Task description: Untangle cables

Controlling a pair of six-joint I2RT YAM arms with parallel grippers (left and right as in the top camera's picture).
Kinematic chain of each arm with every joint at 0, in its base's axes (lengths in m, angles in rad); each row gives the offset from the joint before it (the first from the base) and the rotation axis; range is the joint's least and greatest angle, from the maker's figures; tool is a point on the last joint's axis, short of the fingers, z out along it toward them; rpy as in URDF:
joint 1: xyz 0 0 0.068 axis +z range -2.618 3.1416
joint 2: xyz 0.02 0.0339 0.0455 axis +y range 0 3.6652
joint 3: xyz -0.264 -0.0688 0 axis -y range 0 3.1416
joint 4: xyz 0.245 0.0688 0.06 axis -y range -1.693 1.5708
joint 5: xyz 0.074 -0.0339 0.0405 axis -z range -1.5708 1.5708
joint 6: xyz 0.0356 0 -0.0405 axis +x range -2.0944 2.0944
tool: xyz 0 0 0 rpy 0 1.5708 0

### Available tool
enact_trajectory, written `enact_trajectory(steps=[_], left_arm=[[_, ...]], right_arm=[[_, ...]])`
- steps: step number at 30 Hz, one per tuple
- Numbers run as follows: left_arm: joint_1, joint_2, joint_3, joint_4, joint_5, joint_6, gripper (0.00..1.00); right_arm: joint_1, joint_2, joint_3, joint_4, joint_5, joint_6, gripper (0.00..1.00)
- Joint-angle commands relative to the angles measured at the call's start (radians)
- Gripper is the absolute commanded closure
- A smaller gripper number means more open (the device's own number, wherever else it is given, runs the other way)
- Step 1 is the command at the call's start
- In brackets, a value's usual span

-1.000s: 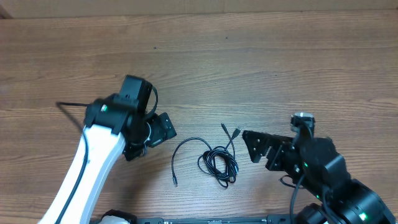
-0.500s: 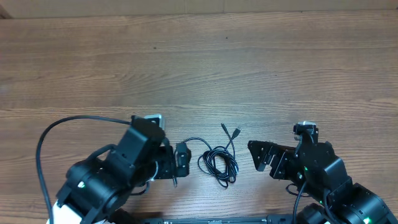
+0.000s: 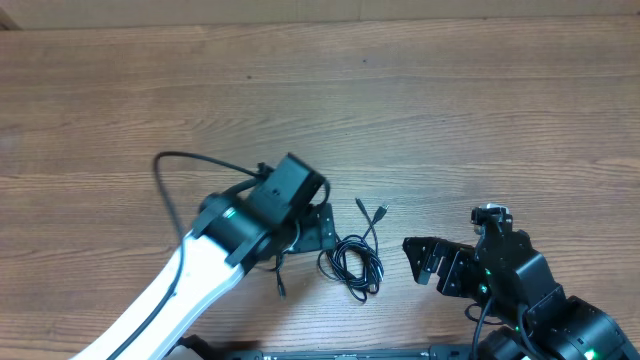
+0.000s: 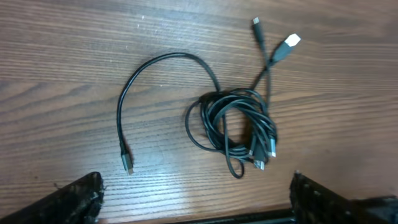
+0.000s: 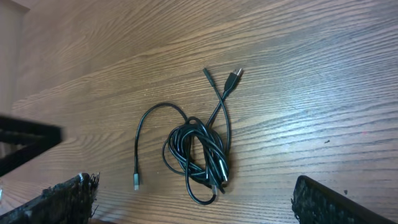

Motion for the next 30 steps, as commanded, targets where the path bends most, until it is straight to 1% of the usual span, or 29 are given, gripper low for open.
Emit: enact_trajectory(steps=[1,4,7,8,9,10,11,13,18,22,26,28,30], left_arm=[[-0.007,0.096,0.000,0.023,-0.014,0.028,0.10],[-0.007,0.178,0.000,0.065,-0.014,0.027,0.13],[-0.007,0.248,0.000,0.113,-0.014,0.043,0.24],[-0.008,0.271,0.000,0.134,-0.014,0.088,0.28],[-0.008,0.286,0.000,0.148,-0.014,0.136,0.29],[-0.010,0.309,0.000,0.169,-0.014,0.232,0.33],[-0.013,0.326,0.000,0.179,-0.014,0.317,0.35],[-0.016,0.347,0.000,0.184,-0.014,0.444,0.39],[-0.016,0.364,0.000,0.192,-0.004,0.597,0.35],[-0.027,0.373,-0.006,0.214,0.082,0.718,0.34],[-0.048,0.377,-0.038,0.265,0.147,0.769,0.32],[-0.062,0.378,-0.090,0.336,0.151,0.768,0.29],[-0.066,0.378,-0.121,0.369,0.154,0.768,0.28]], right_arm=[[-0.003,-0.004,0.019,0.003,0.014,-0.001,0.00],[-0.003,-0.004,0.019,0.002,0.014,-0.001,0.00],[-0.003,-0.004,0.019,0.001,0.014,-0.001,0.00],[-0.003,-0.004,0.019,0.001,0.014,-0.001,0.00],[-0.003,-0.004,0.019,0.002,0.014,-0.001,0.00],[-0.003,-0.004,0.019,0.002,0.014,-0.001,0.00],[-0.003,-0.004,0.019,0.002,0.014,-0.001,0.00],[-0.003,-0.004,0.019,0.001,0.014,-0.001,0.00],[-0.003,-0.004,0.019,0.002,0.014,-0.001,0.00],[-0.003,-0.003,0.019,0.002,0.014,-0.001,0.00],[-0.003,-0.003,0.019,0.002,0.014,-0.001,0.00],[-0.003,-0.003,0.019,0.002,0.014,-0.001,0.00],[-0.003,-0.003,0.019,0.002,0.014,-0.001,0.00]])
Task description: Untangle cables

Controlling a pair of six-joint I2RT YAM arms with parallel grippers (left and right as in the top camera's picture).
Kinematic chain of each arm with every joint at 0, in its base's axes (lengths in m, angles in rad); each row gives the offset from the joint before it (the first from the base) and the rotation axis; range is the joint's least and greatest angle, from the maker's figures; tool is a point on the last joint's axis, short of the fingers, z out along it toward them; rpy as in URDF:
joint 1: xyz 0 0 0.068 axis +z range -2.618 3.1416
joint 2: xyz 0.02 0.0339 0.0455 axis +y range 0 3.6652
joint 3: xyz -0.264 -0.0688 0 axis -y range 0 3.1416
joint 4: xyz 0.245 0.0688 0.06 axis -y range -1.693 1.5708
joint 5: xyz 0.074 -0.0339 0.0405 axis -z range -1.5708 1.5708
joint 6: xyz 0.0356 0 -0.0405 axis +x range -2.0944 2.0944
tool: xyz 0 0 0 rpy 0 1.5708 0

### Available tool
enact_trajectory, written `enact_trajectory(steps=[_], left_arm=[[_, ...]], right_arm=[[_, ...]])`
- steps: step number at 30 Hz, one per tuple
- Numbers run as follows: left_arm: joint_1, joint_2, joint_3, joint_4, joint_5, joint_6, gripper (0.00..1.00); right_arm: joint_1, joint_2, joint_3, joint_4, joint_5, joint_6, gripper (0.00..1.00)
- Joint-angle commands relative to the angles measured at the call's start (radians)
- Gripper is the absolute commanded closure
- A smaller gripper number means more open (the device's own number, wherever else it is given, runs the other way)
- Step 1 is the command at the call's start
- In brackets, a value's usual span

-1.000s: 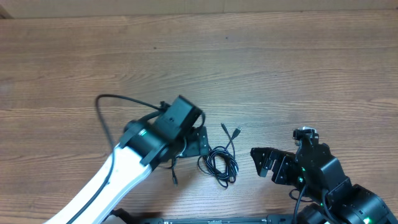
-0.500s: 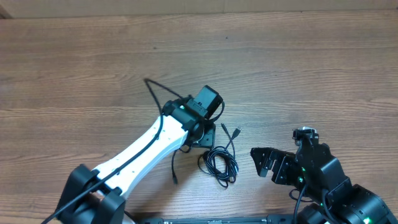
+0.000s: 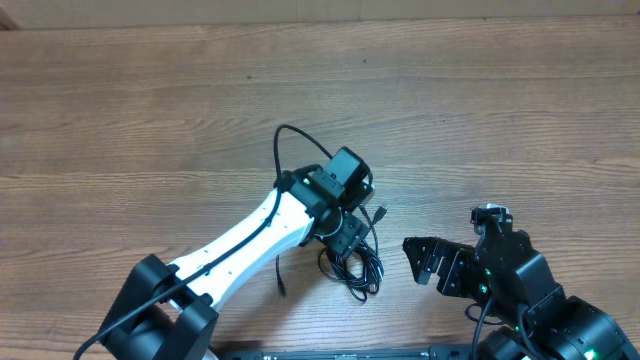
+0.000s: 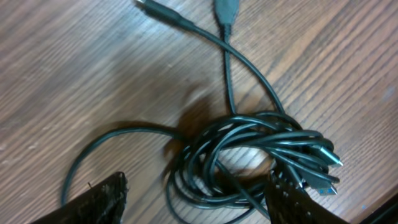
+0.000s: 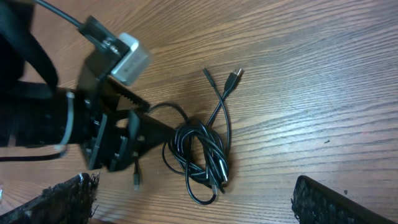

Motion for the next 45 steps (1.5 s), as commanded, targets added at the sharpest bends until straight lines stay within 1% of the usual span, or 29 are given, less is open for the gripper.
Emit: enact_trajectory(steps=[1,5,9,12,14,15,19,20,22,23,24,26,27,29,30,31,32,34,35,36,37,39,42,45], left_arm=[[-0.013,0.013,-0.072,0.050,0.049,0.051,0.28],[-0.012,0.013,-0.112,0.108,0.095,0.051,0.29],[-0.012,0.013,-0.150,0.166,0.096,0.052,0.30],[-0.012,0.013,-0.195,0.253,0.090,0.052,0.30],[-0.012,0.013,-0.217,0.298,0.090,0.053,0.35],[-0.012,0.013,-0.229,0.319,0.090,0.062,0.40],[-0.012,0.013,-0.252,0.344,0.049,0.097,0.51],[-0.012,0.013,-0.253,0.344,0.033,0.097,0.59],[-0.012,0.013,-0.253,0.348,-0.014,0.097,0.89],[-0.012,0.013,-0.253,0.351,-0.040,0.096,0.96],[-0.011,0.013,-0.253,0.352,-0.066,0.090,0.96],[-0.008,0.013,-0.253,0.359,-0.145,0.032,0.95],[0.002,0.013,-0.253,0.361,-0.239,-0.083,0.96],[0.025,0.013,-0.253,0.354,-0.317,-0.227,0.95],[0.040,0.012,-0.253,0.349,-0.336,-0.287,0.96],[0.069,0.012,-0.253,0.341,-0.339,-0.377,0.95],[0.090,0.012,-0.253,0.335,-0.334,-0.428,0.96],[0.150,0.012,-0.253,0.303,-0.288,-0.576,0.96],[0.181,0.012,-0.253,0.284,-0.242,-0.634,0.96],[0.226,0.012,-0.253,0.263,-0.154,-0.681,0.95],[0.254,0.012,-0.253,0.256,-0.089,-0.680,0.96],[0.298,0.012,-0.253,0.256,0.041,-0.631,0.96],[0.347,-0.004,-0.253,0.290,0.231,-0.507,0.96],[0.383,-0.045,-0.253,0.331,0.409,-0.393,0.96]], right_arm=[[-0.003,-0.003,0.019,0.002,0.014,-0.001,0.00],[-0.003,-0.003,0.019,0.010,0.014,-0.001,0.00],[-0.003,-0.003,0.019,0.021,0.014,0.000,0.00],[-0.003,-0.003,0.019,0.025,0.014,0.000,0.00],[-0.003,-0.003,0.019,0.025,0.014,0.000,0.00],[-0.003,-0.003,0.019,0.025,0.013,0.003,0.00],[-0.003,-0.003,0.019,0.025,0.013,0.003,0.00],[-0.003,-0.003,0.019,0.025,0.013,0.003,0.00],[-0.003,-0.003,0.019,0.025,0.014,0.003,0.00],[-0.003,-0.003,0.019,0.026,0.013,0.003,0.00],[-0.003,-0.003,0.019,0.028,0.013,0.003,0.00],[-0.003,-0.003,0.019,0.032,0.013,0.003,0.00],[-0.003,-0.003,0.019,0.033,0.013,0.003,0.00],[-0.003,-0.003,0.019,0.033,0.013,0.003,0.00],[-0.003,-0.003,0.019,0.033,0.013,0.004,0.00],[-0.003,-0.003,0.019,0.032,0.014,0.014,0.00],[-0.003,-0.003,0.019,0.032,0.014,0.028,0.00],[-0.003,-0.003,0.014,0.037,0.013,0.060,0.00],[-0.003,-0.003,0.010,0.039,0.014,0.080,0.00],[-0.003,-0.002,0.001,0.046,0.013,0.112,0.00],[-0.003,-0.001,-0.004,0.048,0.014,0.133,0.00],[-0.003,0.008,-0.007,0.051,0.013,0.167,0.00],[-0.003,0.025,-0.007,0.052,0.004,0.214,0.00],[-0.003,0.051,-0.007,0.063,-0.022,0.215,0.00]])
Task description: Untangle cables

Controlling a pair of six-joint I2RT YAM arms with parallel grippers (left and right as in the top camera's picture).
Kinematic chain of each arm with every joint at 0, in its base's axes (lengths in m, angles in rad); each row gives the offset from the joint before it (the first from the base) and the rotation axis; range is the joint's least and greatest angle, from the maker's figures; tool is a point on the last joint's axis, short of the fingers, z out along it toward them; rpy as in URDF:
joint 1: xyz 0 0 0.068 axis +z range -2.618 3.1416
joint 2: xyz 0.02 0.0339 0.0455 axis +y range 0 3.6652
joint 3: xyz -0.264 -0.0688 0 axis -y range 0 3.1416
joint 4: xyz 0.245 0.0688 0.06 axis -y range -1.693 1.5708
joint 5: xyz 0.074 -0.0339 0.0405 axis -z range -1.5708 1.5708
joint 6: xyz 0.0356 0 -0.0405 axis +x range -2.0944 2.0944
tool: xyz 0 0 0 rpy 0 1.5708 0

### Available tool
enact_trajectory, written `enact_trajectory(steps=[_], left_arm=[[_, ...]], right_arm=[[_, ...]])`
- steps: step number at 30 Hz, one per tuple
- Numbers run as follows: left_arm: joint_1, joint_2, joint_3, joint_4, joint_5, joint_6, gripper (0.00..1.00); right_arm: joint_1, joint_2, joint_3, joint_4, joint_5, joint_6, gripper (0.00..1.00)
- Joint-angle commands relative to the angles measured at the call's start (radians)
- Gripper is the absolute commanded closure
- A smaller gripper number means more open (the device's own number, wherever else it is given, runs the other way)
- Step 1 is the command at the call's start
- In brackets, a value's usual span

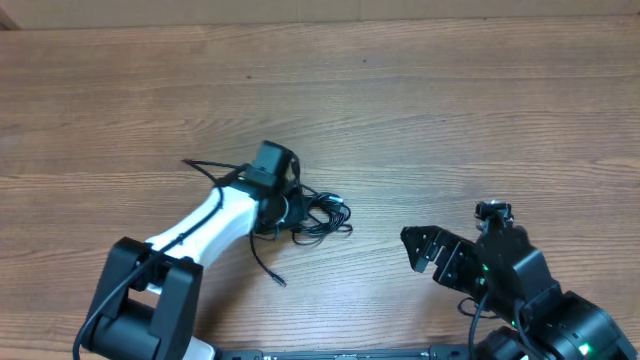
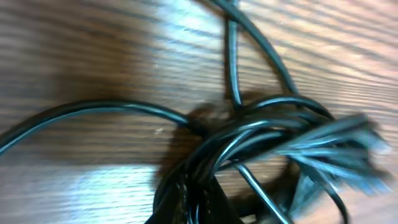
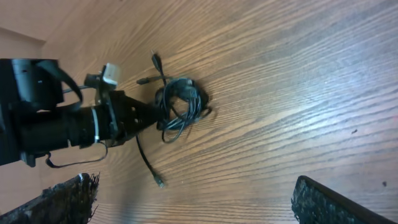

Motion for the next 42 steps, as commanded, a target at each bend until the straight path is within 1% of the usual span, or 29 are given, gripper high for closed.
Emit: enact_trajectory(steps=[1,2,3,6,7,8,11,12,15,17,19,20,22,25,28,29,32,35,38,42], left_arm=[[0.039,-0.066,-0.005,0.033,0.315,0.150,0.96],[0.046,-0.087,-0.005,0.034,0.342,0.180,0.96],[0.051,-0.132,-0.005,0.028,0.352,0.241,0.95],[0.050,-0.211,-0.005,0.006,0.347,0.339,0.96],[0.049,-0.239,-0.005,-0.001,0.336,0.362,0.96],[0.048,-0.262,-0.005,-0.009,0.318,0.377,0.96],[0.048,-0.325,-0.005,-0.042,0.213,0.388,0.96],[0.048,-0.341,-0.005,-0.056,0.175,0.388,0.96],[0.048,-0.372,-0.005,-0.102,0.081,0.387,0.96],[0.048,-0.378,-0.005,-0.122,0.025,0.386,0.96],[0.048,-0.378,-0.005,-0.134,-0.021,0.386,0.96],[0.048,-0.378,-0.005,-0.139,-0.033,0.386,0.96],[0.048,-0.382,-0.005,-0.144,-0.040,0.387,0.96],[0.037,-0.394,-0.005,-0.142,-0.055,0.386,0.95],[0.010,-0.413,-0.005,-0.139,-0.108,0.387,0.96],[-0.003,-0.420,-0.005,-0.140,-0.131,0.386,0.96],[-0.058,-0.442,-0.005,-0.140,-0.200,0.386,0.96],[-0.116,-0.459,-0.005,-0.140,-0.258,0.387,0.96],[-0.186,-0.469,-0.005,-0.140,-0.329,0.386,0.96],[-0.214,-0.474,-0.005,-0.144,-0.352,0.379,0.96]], right_arm=[[-0.002,0.033,-0.006,0.015,-0.024,0.048,0.00],[-0.003,0.046,-0.006,0.021,-0.035,0.048,0.00],[-0.003,0.073,-0.006,0.032,-0.055,0.048,0.01],[-0.003,0.127,-0.006,0.056,-0.091,0.048,0.08],[-0.003,0.145,-0.006,0.066,-0.104,0.048,0.12],[-0.003,0.165,-0.006,0.079,-0.124,0.048,0.14],[-0.003,0.236,-0.006,0.148,-0.218,0.071,0.16],[-0.003,0.264,-0.006,0.179,-0.261,0.074,0.20],[-0.003,0.341,-0.006,0.272,-0.367,0.075,0.36],[-0.003,0.391,-0.006,0.327,-0.429,0.106,0.39],[-0.003,0.439,-0.006,0.373,-0.475,0.174,0.44],[-0.002,0.460,-0.006,0.389,-0.488,0.210,0.45],[-0.002,0.509,-0.006,0.417,-0.499,0.294,0.44],[-0.002,0.571,-0.006,0.453,-0.520,0.371,0.43],[-0.003,0.631,-0.006,0.519,-0.575,0.439,0.25],[-0.003,0.647,-0.006,0.551,-0.595,0.453,0.18],[-0.003,0.687,-0.006,0.663,-0.627,0.494,0.00],[-0.003,0.708,-0.006,0.720,-0.602,0.555,0.00],[-0.003,0.728,-0.006,0.729,-0.561,0.648,0.05],[-0.003,0.756,-0.006,0.726,-0.529,0.710,0.09]])
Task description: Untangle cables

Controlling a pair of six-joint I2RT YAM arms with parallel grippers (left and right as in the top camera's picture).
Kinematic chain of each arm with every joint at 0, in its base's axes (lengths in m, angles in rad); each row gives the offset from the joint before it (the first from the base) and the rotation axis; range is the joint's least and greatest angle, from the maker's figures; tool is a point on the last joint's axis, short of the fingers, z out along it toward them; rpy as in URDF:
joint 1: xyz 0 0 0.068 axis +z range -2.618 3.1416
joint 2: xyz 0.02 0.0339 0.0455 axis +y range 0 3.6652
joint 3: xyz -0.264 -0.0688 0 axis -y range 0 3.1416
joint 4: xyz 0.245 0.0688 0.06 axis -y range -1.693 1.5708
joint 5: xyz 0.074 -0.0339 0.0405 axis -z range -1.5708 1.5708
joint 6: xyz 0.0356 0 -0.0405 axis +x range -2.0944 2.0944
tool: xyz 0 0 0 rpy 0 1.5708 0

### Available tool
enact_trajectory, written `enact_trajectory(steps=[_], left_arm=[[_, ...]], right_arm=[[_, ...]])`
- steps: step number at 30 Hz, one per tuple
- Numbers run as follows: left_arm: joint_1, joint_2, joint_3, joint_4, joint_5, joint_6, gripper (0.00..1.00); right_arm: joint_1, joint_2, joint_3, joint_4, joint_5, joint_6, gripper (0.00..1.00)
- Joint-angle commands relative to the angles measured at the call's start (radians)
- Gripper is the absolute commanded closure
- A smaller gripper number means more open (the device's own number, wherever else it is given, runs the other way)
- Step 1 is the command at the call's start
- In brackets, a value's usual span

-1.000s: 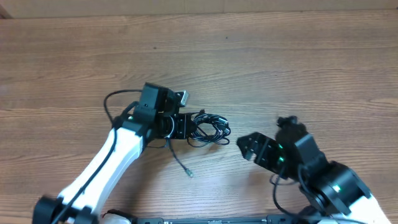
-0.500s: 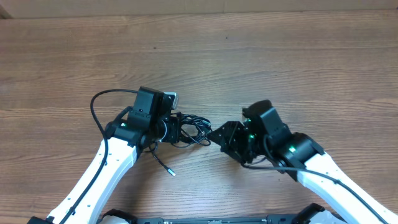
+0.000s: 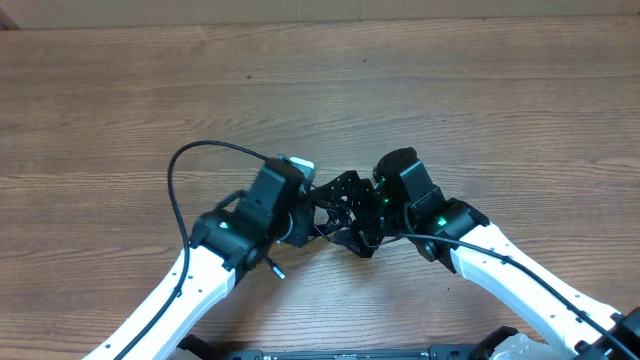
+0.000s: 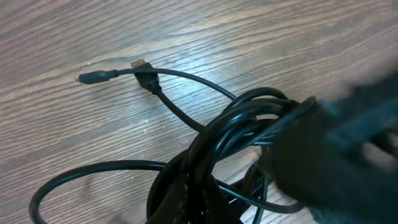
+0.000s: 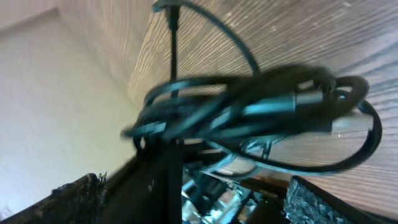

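A tangled bundle of black cables [image 3: 333, 216] sits between my two grippers at the table's middle. My left gripper [image 3: 312, 212] is shut on the bundle's near edge; the left wrist view shows the coils [image 4: 249, 118] rising out of its fingers [image 4: 186, 202]. Two connector ends [image 4: 118, 70] lie on the wood beyond. My right gripper [image 3: 352, 222] stands open right against the bundle from the other side. In the right wrist view the coils [image 5: 261, 109] hang in front of its wide-apart fingers [image 5: 333, 205]. One loose plug end [image 3: 276, 271] trails toward the front.
The wooden table [image 3: 480, 110] stretches around the arms. The left arm's own black lead [image 3: 190, 160] arches over the left of the table. The two arms' wrists are crowded close together over the bundle.
My right gripper, which was open at the front right well away from the cables, is now against the bundle opposite the left gripper. My left gripper still holds the bundle, its arm turned.
The bundle lay near the table's front with my left gripper open to its left. Then the left gripper stood open over it. Then it was shut on the bundle, which sat farther back and left. Now the open right gripper has joined it.
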Motion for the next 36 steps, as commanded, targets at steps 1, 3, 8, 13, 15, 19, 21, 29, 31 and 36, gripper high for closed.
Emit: enact_trajectory(steps=[1,3,8,13,15,19,21,29,31,36], left_arm=[[-0.013,-0.032,-0.001,0.000,-0.067,0.003,0.96],[-0.012,-0.037,-0.001,-0.004,-0.067,-0.001,0.96],[-0.012,-0.056,-0.001,-0.024,-0.067,-0.001,0.96],[-0.012,-0.072,-0.001,-0.049,-0.068,-0.036,0.95],[-0.012,-0.074,-0.001,-0.052,-0.065,-0.058,0.96],[-0.012,-0.074,-0.001,-0.049,-0.064,-0.112,0.96],[-0.012,-0.075,-0.001,-0.040,-0.048,-0.116,0.96],[-0.012,-0.074,-0.001,0.023,0.010,-0.136,0.96],[-0.012,-0.074,-0.001,0.031,0.024,-0.135,0.96],[-0.012,-0.074,-0.001,0.026,0.031,-0.135,0.96]], right_arm=[[-0.003,0.035,0.001,0.005,0.051,0.107,0.10],[-0.003,0.052,0.001,0.005,0.070,0.136,0.11],[-0.008,0.073,0.001,0.002,0.163,0.161,0.21],[-0.023,0.073,0.001,0.002,0.177,0.162,0.31],[-0.024,0.073,0.001,0.002,0.176,0.162,0.31],[-0.024,0.073,0.001,0.005,0.141,0.196,0.27],[-0.024,0.073,0.001,0.006,0.134,0.214,0.26],[-0.021,0.115,0.001,0.008,0.087,0.262,0.37],[-0.021,0.127,0.001,0.014,0.092,0.262,0.47],[-0.023,0.130,0.001,0.018,0.125,0.261,0.91]])
